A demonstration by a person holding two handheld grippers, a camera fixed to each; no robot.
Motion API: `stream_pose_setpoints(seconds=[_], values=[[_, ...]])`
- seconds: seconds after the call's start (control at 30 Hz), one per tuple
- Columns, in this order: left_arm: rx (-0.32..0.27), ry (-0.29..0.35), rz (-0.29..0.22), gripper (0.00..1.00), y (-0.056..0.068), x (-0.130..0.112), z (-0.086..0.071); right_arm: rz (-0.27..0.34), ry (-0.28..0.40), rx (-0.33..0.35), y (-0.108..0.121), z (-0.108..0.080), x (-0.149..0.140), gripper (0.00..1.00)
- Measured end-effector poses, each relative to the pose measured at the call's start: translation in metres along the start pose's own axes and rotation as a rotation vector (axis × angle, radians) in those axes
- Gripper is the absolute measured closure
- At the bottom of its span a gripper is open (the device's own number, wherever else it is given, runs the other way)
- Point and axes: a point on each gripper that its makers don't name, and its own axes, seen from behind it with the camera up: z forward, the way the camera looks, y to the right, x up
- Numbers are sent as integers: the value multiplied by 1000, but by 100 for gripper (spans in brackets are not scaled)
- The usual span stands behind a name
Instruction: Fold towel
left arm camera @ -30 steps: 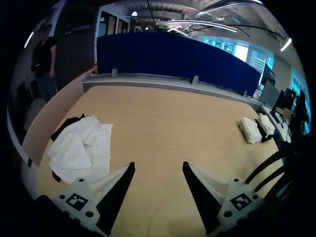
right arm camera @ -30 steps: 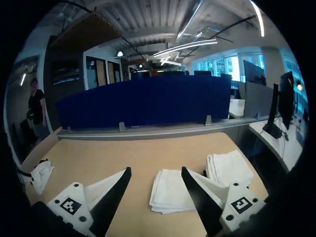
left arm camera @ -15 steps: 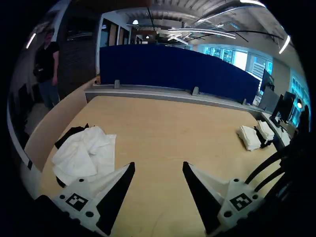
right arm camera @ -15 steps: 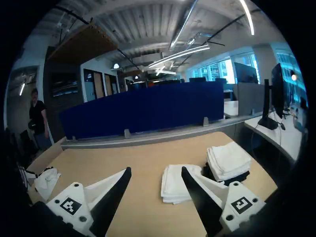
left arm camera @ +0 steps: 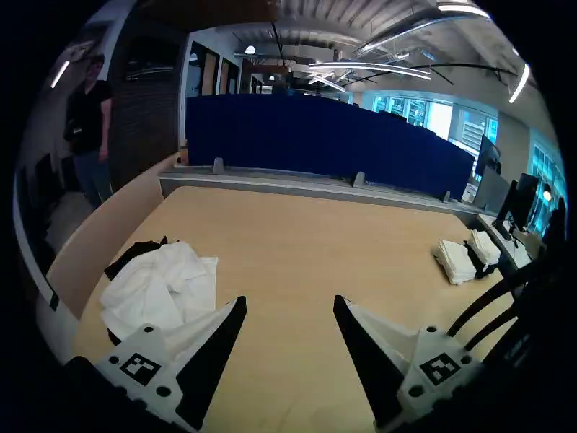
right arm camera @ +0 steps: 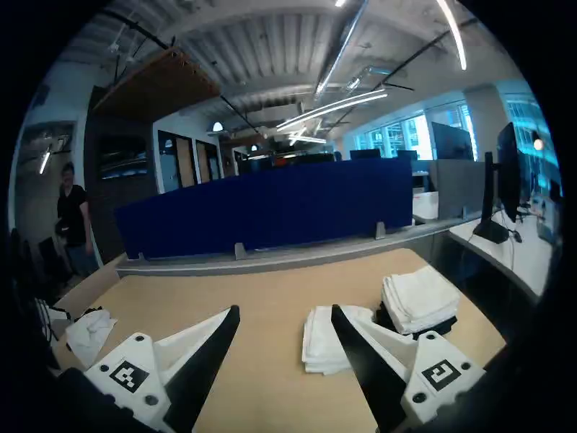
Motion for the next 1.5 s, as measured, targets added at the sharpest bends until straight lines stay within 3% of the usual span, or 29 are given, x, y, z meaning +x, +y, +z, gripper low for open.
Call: stream_pose_setpoints(seconds=[0.47,0.8,1.0,1.2,1.5], values=[[-31,90,-10,10,1,32,5,-19,14,9,-7,-10,6,2],[-69,222,-2,11,15,65,0,-7,72,11,-8,-11,19,1],[-85,289,-3,11,24,74,-2,-16,63,24,-15,-12,16,2],[-72,329,-13,11,29,82,-11,-22,53,33,-18,-18,17,1],[-45,369,25,11,34,91,-27,7,52,17,-9,-26,14,2]])
